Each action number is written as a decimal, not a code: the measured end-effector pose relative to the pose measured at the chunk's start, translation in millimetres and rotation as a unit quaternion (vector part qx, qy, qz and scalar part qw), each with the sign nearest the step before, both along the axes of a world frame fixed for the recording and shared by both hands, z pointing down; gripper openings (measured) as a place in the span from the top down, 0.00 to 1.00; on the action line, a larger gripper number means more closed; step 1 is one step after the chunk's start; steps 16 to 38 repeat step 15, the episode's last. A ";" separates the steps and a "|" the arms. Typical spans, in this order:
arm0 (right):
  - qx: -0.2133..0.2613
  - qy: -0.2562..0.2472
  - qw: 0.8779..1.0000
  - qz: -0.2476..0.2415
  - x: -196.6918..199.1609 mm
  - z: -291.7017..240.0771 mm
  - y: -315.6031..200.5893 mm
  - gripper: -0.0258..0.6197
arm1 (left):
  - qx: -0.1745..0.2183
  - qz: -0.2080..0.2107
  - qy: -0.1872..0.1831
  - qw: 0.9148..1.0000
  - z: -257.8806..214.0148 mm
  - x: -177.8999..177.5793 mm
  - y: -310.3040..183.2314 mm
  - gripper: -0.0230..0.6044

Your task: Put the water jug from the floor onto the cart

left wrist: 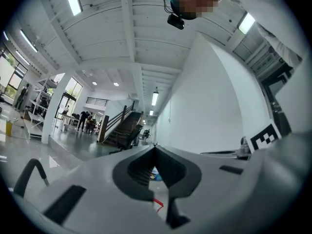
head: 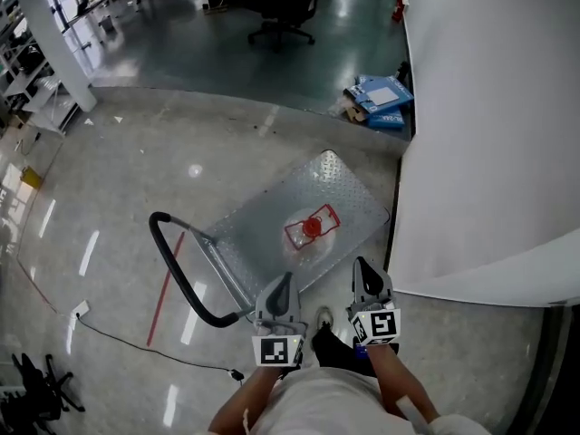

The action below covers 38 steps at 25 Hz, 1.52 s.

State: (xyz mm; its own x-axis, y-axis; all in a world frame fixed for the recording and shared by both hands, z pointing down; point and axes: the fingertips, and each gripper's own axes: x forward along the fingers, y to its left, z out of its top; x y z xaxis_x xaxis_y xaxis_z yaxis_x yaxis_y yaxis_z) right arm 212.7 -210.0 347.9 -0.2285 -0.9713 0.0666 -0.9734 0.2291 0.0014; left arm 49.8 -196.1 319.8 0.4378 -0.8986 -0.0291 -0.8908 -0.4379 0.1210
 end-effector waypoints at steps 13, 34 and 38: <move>0.002 -0.026 1.000 0.005 2.2 -8.5 53.5 0.94 | 0.018 0.010 -0.025 0.999 -6.1 15.5 33.7 0.96; 0.001 -0.028 1.000 0.002 8.1 -7.3 56.7 0.94 | 0.030 0.009 -0.029 0.999 -6.9 21.8 33.4 0.96; 0.001 -0.028 1.000 0.002 8.1 -7.3 56.7 0.94 | 0.030 0.009 -0.029 0.999 -6.9 21.8 33.4 0.96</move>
